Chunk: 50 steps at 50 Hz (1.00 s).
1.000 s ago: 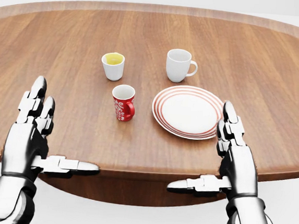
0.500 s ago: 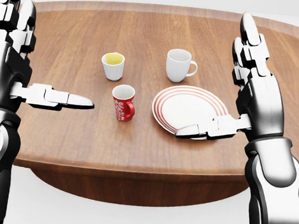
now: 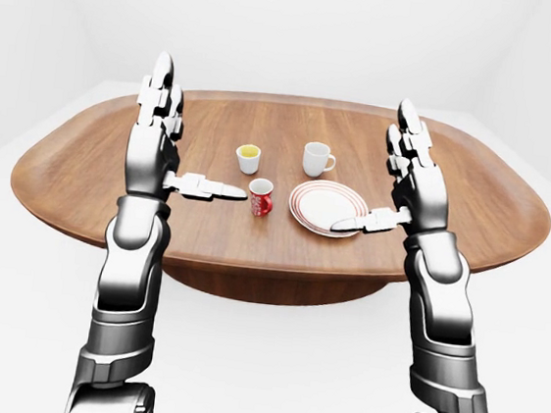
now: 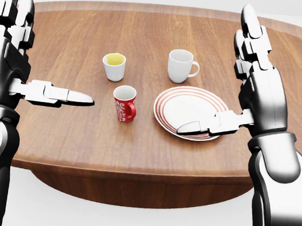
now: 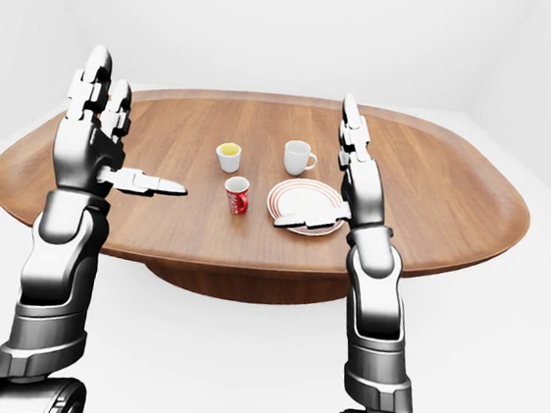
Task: Pick up the red mug and put it on the plate
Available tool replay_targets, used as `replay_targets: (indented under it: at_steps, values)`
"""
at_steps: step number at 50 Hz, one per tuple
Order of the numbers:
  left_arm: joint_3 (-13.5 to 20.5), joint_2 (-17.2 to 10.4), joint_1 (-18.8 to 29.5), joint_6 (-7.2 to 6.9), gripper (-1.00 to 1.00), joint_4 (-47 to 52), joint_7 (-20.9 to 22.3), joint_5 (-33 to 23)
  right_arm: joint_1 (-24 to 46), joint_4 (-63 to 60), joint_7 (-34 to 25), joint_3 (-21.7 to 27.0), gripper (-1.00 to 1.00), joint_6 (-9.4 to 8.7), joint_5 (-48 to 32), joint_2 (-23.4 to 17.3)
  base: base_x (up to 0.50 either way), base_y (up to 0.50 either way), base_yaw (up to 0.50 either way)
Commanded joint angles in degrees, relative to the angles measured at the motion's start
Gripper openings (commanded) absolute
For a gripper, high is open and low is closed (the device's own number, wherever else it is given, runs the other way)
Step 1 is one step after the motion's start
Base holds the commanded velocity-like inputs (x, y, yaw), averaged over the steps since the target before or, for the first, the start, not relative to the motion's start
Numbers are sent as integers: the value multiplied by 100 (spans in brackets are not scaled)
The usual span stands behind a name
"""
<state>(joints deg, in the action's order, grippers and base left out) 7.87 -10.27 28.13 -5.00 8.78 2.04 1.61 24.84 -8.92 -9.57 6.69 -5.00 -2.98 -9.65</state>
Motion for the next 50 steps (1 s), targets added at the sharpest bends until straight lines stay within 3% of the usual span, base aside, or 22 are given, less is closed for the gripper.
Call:
replay_targets:
  at_steps: [1,30,50]
  values:
    - [-16,14,-2,0,100,-36,-4,-23,34,85,-16,-22,100,0,-39,13,0,0,0]
    - [-30,40,-72,0,100,21,17,-60,-5,47,-35,-56,100,0,-91,52,0,0,0]
    - [-53,63,-73,0,100,13,31,-91,-17,43,-58,-55,100,0,-107,57,21,0,0]
